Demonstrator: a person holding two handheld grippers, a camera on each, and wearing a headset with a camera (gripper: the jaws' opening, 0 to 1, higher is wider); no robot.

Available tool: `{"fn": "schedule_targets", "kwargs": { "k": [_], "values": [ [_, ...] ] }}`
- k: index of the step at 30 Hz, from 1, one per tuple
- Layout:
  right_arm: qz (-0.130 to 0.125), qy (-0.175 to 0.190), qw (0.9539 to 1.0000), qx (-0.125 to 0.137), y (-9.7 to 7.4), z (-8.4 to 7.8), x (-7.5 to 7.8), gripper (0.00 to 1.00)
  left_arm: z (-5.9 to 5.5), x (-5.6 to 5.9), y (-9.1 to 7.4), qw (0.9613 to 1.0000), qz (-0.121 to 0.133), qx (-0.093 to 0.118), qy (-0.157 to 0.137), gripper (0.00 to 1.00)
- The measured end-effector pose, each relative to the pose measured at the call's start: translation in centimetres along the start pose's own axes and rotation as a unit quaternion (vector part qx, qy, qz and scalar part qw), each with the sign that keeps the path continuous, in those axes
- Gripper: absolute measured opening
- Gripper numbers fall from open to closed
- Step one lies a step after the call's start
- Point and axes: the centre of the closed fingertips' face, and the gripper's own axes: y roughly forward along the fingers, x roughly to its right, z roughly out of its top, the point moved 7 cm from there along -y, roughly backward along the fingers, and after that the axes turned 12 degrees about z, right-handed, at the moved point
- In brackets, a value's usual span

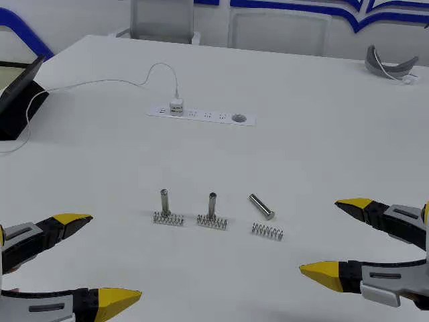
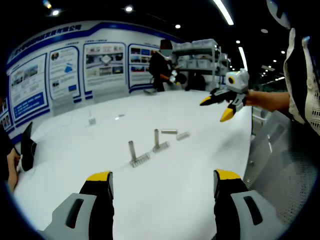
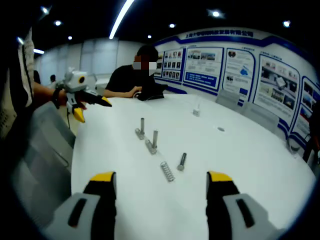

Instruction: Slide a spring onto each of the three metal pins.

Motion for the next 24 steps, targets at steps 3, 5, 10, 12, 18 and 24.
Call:
{"fn": "schedule_targets", "kwargs": {
  "k": [3,5,10,12,18,24],
  "values": [
    [0.0,0.0,1.0,-0.001,0.0,-0.07,-0.05,0.75,-0.09,0.07,0.05,1.0,-0.001,-0.002,0.002,0.84],
    [0.0,0.001,1.0,-0.001,-0.02,-0.13,-0.05,0.75,-0.1,0.06,0.07,1.0,-0.001,-0.002,0.001,0.84],
    [0.0,0.002,1.0,-0.002,-0.03,-0.24,-0.07,0.75,-0.07,-0.03,0.13,1.0,-0.001,-0.003,0.001,0.84],
    [0.001,0.001,1.0,-0.001,-0.04,-0.26,-0.08,0.74,-0.06,-0.03,0.16,1.0,0.0,-0.002,0.002,0.84],
    [0.001,0.002,1.0,-0.005,-0.01,-0.54,-0.07,0.74,-0.15,0.17,0.27,1.0,-0.003,-0.004,0.001,0.84],
    [0.0,0.003,1.0,-0.003,-0.08,-0.41,-0.1,0.74,-0.08,0.07,0.31,1.0,-0.001,-0.003,0.002,0.83]
  ]
}}
